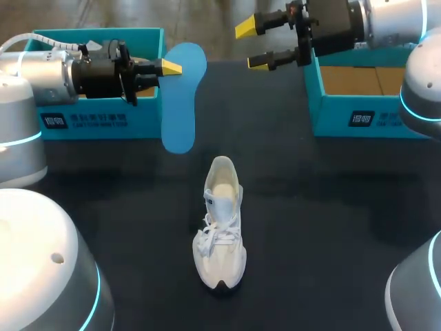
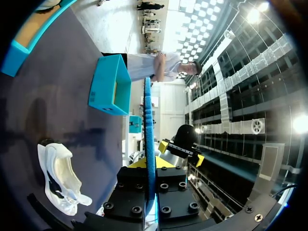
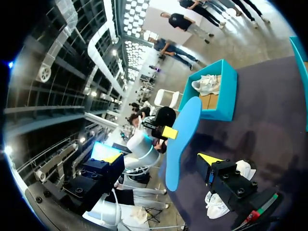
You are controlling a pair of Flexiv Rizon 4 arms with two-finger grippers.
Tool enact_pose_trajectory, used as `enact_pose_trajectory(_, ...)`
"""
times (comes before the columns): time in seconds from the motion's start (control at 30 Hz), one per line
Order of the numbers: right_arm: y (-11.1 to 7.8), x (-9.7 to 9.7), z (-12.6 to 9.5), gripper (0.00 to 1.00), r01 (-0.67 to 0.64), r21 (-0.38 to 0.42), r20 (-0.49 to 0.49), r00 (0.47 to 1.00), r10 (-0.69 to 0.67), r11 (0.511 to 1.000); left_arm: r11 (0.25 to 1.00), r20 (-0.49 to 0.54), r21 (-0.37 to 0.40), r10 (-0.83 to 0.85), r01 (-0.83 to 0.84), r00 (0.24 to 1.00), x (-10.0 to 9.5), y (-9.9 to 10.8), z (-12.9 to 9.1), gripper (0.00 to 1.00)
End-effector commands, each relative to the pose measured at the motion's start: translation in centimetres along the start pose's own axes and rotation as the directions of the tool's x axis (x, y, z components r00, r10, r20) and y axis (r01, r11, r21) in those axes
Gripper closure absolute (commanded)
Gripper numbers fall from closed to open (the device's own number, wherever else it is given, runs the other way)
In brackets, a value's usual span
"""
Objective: Take the shoe out of the shoebox, open the shoe tongue, remove and reinsert the insole, then place the shoe into the shoebox
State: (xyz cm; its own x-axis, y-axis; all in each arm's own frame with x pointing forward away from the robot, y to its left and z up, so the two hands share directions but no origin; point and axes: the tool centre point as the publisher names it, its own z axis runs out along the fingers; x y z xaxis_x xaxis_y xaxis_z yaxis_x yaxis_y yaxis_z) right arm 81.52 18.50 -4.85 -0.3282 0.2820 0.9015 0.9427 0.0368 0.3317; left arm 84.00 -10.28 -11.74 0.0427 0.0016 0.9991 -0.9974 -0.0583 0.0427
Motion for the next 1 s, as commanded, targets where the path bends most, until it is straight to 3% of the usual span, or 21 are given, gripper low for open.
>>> enact_pose_trajectory(0.03,0.1,0.1,0.2,0.0,0.0,-0.001,0.001,1.0,0.0,1.0,1.0,0.004,0.0,0.0,0.0,1.0,0.1,0.0,0.0,1.0)
enact_pose_trajectory(0.6,-2.8,-3.2,2.4,0.0,-0.024,0.0,-0.122,0.992,0.024,1.0,1.0,0.004,0.0,0.0,0.0,1.0,0.1,0.0,0.0,1.0)
enact_pose_trajectory(0.97,-3.0,-3.9,2.7,0.0,-0.011,-0.007,-0.146,0.989,0.009,1.0,1.0,0.004,0.0,0.0,0.0,1.0,0.1,0.0,0.0,1.0)
enact_pose_trajectory(1.0,-3.0,-3.9,2.7,0.0,-0.011,-0.007,-0.146,0.989,0.009,1.0,0.996,0.04,0.004,0.089,-0.089,0.995,0.2,-0.2,0.0,1.0)
